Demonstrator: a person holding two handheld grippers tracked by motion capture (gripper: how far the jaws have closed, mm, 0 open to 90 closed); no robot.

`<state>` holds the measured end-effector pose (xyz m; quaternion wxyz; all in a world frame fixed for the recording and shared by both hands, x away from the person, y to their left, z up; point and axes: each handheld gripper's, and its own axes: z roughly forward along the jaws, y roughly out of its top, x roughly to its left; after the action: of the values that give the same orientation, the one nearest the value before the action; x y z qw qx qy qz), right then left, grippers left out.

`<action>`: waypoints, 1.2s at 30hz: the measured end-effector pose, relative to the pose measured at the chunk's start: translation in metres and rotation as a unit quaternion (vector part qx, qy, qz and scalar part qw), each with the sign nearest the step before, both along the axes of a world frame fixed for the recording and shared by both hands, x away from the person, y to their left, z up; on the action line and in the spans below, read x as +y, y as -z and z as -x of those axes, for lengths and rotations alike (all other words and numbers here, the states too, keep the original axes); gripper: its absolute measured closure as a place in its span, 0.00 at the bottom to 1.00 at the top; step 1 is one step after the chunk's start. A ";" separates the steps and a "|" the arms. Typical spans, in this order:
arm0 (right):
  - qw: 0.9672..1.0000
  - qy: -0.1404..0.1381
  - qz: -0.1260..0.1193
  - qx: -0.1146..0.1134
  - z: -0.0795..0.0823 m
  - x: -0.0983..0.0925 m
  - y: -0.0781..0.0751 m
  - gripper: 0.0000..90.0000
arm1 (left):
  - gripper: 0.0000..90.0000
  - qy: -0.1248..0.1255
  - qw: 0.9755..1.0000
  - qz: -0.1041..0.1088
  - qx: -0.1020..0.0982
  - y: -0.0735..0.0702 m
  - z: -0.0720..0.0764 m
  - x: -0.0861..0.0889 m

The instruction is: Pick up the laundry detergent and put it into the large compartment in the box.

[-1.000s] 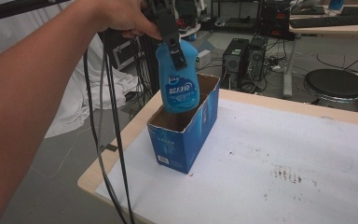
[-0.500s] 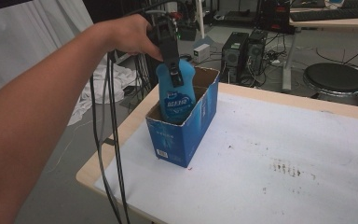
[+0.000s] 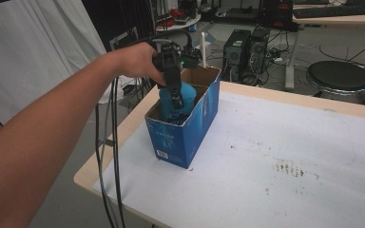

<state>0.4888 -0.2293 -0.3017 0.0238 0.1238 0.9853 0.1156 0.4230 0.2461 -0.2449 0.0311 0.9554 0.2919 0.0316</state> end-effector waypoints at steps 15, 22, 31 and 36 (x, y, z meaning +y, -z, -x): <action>1.000 -0.003 0.003 0.003 0.000 0.004 0.004 0.04 | 0.41 -0.002 1.000 -0.005 0.011 0.029 -0.001 0.003; 1.000 -0.002 0.003 0.004 0.000 0.005 0.004 0.04 | 0.41 -0.009 1.000 -0.002 0.013 0.032 -0.002 0.005; 1.000 -0.009 0.002 0.003 0.001 0.008 0.005 0.04 | 0.38 -0.023 1.000 0.022 -0.001 0.027 -0.002 0.009; 1.000 -0.008 0.002 0.001 0.002 0.008 0.004 0.04 | 0.35 -0.035 0.998 0.056 -0.025 0.014 0.002 0.019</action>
<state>0.4867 -0.2216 -0.3053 0.0218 0.1158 0.9865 0.1138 0.4211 0.2656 -0.2585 0.0908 0.9403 0.3255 0.0398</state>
